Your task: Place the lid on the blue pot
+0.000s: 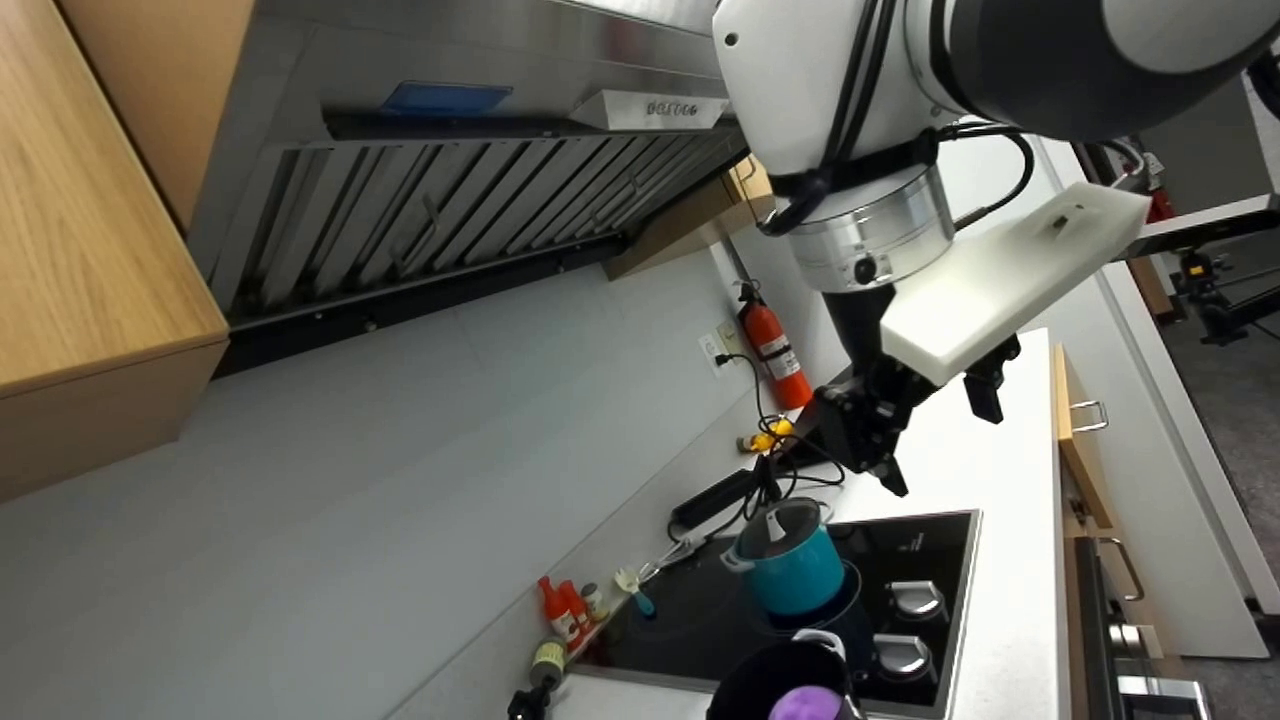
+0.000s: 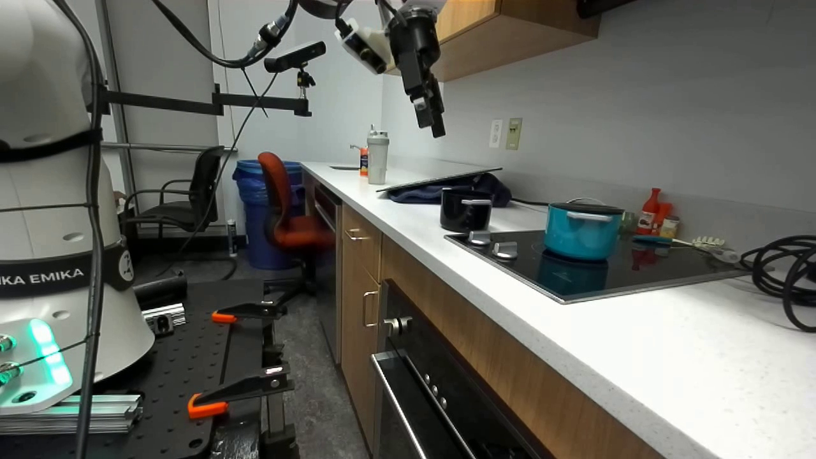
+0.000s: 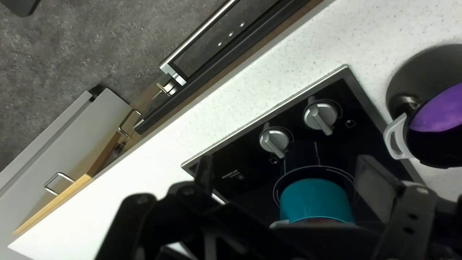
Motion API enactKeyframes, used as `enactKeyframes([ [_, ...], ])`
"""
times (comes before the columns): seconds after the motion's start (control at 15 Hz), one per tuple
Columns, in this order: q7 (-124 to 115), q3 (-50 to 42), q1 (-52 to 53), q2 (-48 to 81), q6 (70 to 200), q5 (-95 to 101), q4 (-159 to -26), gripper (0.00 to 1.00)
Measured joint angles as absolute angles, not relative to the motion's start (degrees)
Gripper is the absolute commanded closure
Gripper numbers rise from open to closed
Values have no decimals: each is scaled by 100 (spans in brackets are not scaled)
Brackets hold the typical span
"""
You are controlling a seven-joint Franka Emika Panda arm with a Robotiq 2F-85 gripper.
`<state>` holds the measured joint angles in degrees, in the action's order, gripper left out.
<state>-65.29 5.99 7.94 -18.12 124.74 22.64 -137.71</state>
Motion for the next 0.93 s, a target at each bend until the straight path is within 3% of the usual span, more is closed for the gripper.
enactKeyframes([
  [0.93,-6273,821,600,-2169,11771,2014,-13809,0],
])
